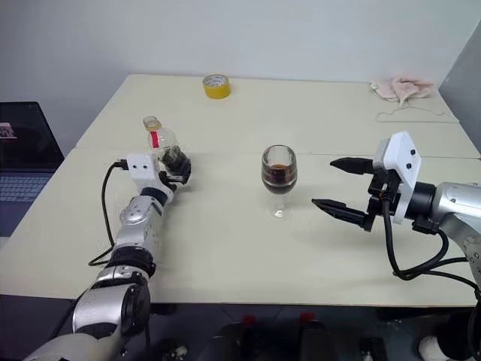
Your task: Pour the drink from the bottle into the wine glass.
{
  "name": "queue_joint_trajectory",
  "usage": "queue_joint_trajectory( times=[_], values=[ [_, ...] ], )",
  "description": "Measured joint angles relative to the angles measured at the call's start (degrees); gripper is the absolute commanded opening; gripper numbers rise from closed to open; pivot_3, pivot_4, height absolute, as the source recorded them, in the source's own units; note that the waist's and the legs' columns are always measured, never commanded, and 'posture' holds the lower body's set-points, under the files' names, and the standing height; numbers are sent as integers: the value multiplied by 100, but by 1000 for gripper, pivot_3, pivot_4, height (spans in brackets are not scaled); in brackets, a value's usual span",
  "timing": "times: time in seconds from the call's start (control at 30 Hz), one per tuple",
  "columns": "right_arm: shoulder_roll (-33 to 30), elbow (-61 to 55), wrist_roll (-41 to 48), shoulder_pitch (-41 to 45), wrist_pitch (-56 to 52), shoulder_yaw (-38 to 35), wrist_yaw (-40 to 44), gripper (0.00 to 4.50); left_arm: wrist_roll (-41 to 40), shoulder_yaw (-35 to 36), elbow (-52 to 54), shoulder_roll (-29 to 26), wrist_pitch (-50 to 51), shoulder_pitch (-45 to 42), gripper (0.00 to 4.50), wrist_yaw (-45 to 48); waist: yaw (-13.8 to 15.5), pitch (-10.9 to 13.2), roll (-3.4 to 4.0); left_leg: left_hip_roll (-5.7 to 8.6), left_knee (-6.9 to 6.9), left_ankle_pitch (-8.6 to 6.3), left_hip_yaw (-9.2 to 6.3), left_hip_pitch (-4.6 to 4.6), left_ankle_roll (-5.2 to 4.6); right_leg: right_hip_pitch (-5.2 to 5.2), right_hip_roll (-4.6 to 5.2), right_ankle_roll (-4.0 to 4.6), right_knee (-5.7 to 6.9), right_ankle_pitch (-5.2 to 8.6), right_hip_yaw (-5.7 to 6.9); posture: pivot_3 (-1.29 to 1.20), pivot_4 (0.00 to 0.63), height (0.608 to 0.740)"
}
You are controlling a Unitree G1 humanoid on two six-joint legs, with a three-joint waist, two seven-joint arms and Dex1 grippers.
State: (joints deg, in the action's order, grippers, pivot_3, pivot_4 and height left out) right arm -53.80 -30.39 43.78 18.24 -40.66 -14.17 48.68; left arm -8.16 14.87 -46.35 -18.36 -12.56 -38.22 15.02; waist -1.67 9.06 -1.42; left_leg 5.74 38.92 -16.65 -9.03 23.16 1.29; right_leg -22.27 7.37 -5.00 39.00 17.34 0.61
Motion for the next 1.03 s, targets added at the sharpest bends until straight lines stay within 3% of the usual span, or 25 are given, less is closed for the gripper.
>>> queue_joint_trajectory(
  times=[0.27,0.43,0.53,0.73,0.9,1.03],
  values=[
    [-24,270,-212,39,113,36,180,4500,-273,-114,2906,-43,1635,1415,4483,27,6,0,1,-2,0,0,0,1,0,0,-2,0,-3,0,-1,0,150,740],
    [-263,631,-392,25,252,-5,437,4500,-978,-134,4765,-961,3203,1977,4483,861,2,-3,7,-6,-5,0,2,-4,1,1,-5,1,-5,0,-5,0,150,740],
    [-311,814,-442,25,359,-38,634,4500,-1525,-105,5324,-1436,3885,2130,4483,1473,15,-7,14,-9,-5,0,3,-8,1,5,-8,1,-7,1,-3,0,150,740],
    [-486,1442,-483,124,651,-52,1197,4500,-3239,431,6395,-3552,5263,2147,4483,3590,-9,-6,41,-15,-16,-1,11,-16,2,13,-11,3,-18,1,-9,0,150,740],
    [-497,1606,-472,202,743,-47,1479,4500,-3538,465,6296,-4228,5478,1951,4483,4469,-7,1,60,-20,-19,-1,12,-21,1,18,-17,5,-19,3,-8,0,150,740],
    [-576,1641,-464,330,774,-50,1626,4500,-3527,444,6045,-4349,5384,1584,4483,4716,-6,1,61,-19,-20,-2,13,-21,1,19,-16,5,-21,3,-9,0,150,740]
  ],
)
